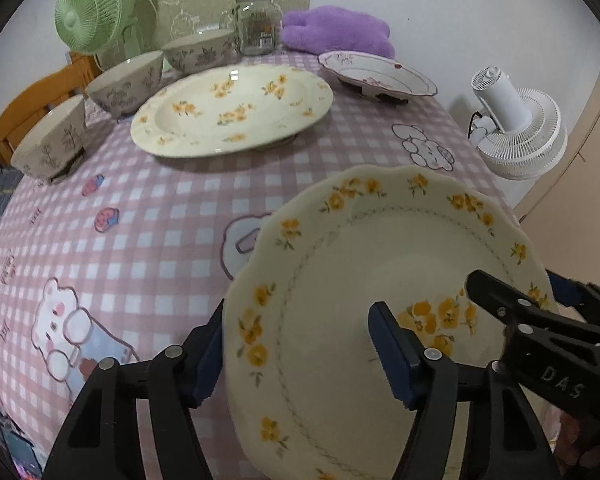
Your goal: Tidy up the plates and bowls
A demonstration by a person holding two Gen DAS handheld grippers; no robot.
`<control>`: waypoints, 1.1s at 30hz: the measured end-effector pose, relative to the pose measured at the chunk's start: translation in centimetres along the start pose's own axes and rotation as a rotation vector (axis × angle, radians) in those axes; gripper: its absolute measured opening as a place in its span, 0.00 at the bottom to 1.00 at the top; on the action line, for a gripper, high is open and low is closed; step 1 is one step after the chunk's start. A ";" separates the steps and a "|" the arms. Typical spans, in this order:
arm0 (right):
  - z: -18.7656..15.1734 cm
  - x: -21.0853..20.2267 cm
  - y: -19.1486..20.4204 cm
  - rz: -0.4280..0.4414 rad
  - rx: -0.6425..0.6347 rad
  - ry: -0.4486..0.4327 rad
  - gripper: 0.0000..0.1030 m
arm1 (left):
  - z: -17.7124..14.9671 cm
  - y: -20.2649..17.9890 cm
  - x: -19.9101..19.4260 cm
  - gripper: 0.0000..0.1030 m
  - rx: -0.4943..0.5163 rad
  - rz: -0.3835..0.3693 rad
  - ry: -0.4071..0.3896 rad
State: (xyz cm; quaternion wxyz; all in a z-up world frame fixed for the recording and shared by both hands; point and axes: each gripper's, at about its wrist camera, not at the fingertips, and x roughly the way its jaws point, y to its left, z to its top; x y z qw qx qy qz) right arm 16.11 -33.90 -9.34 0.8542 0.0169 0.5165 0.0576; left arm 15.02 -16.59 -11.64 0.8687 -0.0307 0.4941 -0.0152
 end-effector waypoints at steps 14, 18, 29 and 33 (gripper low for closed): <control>-0.2 0.9 0.9 -0.035 -0.029 0.044 0.71 | 0.0 0.5 0.4 0.66 -0.008 -0.006 0.022; -0.2 0.7 1.7 -0.027 -0.021 0.052 0.71 | 0.1 1.8 0.0 0.66 -0.023 -0.014 0.024; 0.4 -0.8 8.2 -0.050 -0.009 0.018 0.71 | 0.9 8.8 -2.5 0.66 0.002 -0.034 -0.021; 0.5 -1.2 11.7 -0.055 -0.002 0.009 0.71 | 1.1 12.2 -3.2 0.66 0.008 -0.042 -0.034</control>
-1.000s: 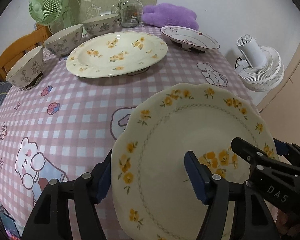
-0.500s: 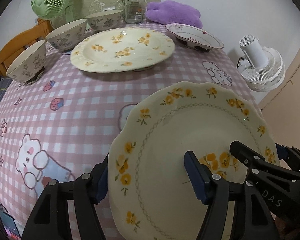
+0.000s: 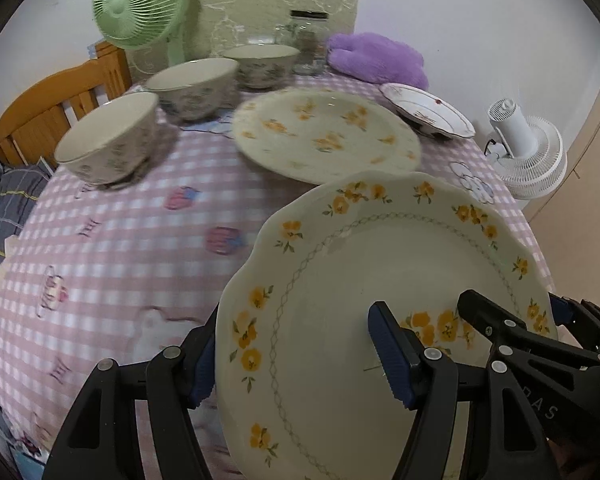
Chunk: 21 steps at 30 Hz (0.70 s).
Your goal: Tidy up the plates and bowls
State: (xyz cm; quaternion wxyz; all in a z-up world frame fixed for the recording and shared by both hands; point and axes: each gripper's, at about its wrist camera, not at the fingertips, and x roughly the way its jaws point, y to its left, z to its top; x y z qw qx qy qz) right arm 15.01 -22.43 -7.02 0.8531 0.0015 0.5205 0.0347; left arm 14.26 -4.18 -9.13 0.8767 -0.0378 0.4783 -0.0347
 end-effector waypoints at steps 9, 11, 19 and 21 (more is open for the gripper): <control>-0.2 0.0 7.3 -0.012 0.024 -0.011 0.71 | 0.1 7.1 -0.5 0.66 0.018 -0.007 -0.008; -0.3 0.2 8.9 -0.011 0.026 -0.013 0.71 | 0.2 8.6 -0.6 0.66 0.019 -0.005 -0.009; -0.2 1.5 14.2 0.001 0.031 -0.010 0.70 | 0.0 13.7 -0.1 0.66 -0.003 0.005 0.004; -0.1 1.9 15.1 0.006 0.033 -0.007 0.70 | 0.0 14.6 0.1 0.66 -0.016 0.011 0.006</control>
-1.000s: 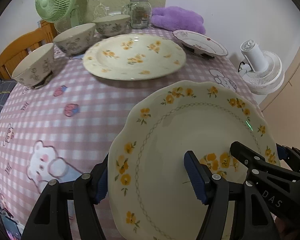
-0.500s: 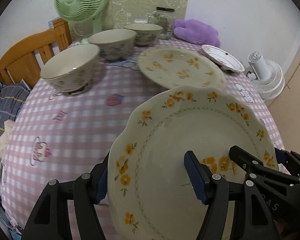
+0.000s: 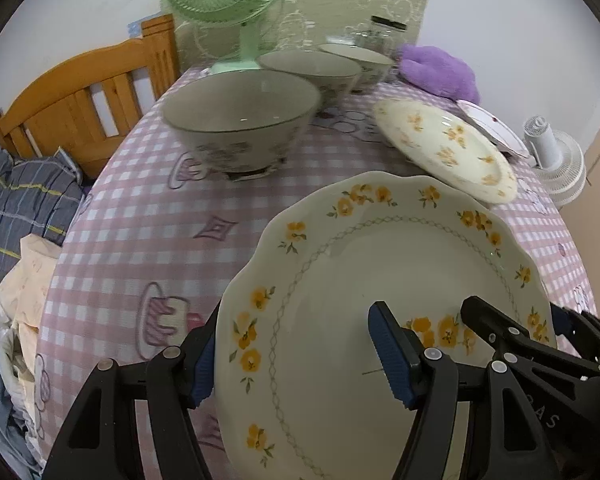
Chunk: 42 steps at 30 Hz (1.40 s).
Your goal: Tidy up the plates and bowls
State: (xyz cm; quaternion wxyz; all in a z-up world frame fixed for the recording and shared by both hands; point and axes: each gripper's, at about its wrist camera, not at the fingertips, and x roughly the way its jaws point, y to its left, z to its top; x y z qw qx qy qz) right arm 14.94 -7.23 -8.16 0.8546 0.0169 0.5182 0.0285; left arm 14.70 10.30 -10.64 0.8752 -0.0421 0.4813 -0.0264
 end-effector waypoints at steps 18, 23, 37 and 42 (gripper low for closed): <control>0.5 2.7 5.0 -0.009 -0.012 0.037 0.69 | 0.6 3.6 2.0 0.66 0.017 0.037 0.015; 0.6 2.8 4.9 0.001 -0.023 0.057 0.69 | 0.9 3.9 2.2 0.73 0.018 0.036 0.051; 2.4 -1.8 3.2 0.048 -0.033 0.016 0.78 | 2.9 2.7 -2.5 0.90 0.034 0.025 0.004; 3.6 -3.9 1.7 0.032 -0.018 -0.029 0.78 | 4.0 0.6 -4.2 0.92 0.054 0.004 -0.025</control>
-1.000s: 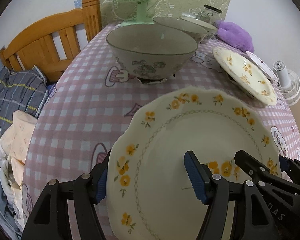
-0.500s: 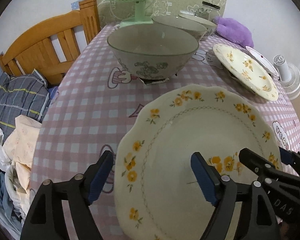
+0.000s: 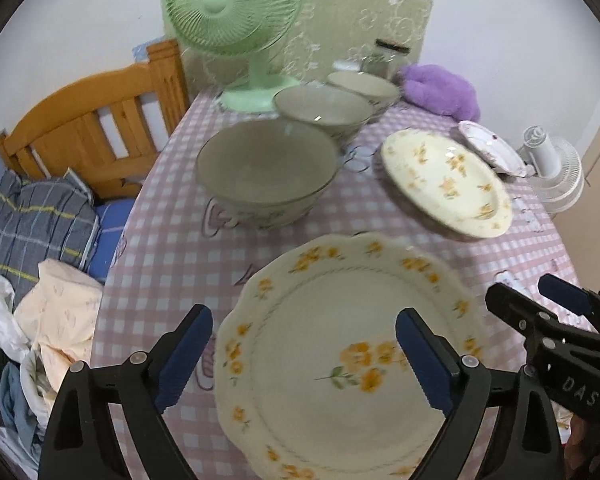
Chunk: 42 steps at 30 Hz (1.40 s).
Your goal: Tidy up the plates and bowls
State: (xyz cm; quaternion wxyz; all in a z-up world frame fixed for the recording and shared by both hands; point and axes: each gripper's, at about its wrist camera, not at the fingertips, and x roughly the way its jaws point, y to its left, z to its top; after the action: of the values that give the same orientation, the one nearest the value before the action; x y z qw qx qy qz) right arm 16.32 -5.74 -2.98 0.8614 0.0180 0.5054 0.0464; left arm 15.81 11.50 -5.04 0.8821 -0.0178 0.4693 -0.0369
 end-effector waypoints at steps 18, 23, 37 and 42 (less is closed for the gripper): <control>6.9 -2.1 -8.6 0.014 -0.012 -0.057 0.78 | 6.2 -8.3 -0.8 0.96 -0.125 0.077 -0.074; 9.2 -1.6 -10.7 0.019 -0.043 -0.067 0.78 | 7.7 -10.1 0.1 0.96 -0.142 0.100 -0.070; 13.9 5.3 -14.4 0.093 0.003 -0.035 0.78 | 11.3 -12.5 6.7 0.96 -0.174 0.218 -0.089; 15.3 8.1 -15.3 0.084 -0.005 -0.018 0.78 | 12.4 -12.8 10.1 0.94 -0.181 0.232 -0.061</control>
State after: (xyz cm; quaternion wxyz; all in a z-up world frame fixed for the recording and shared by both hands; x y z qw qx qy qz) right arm 34.55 -19.88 -3.75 0.8633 0.0377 0.4963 0.0837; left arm 31.09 -2.14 -5.56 0.8890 -0.0441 0.4427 0.1081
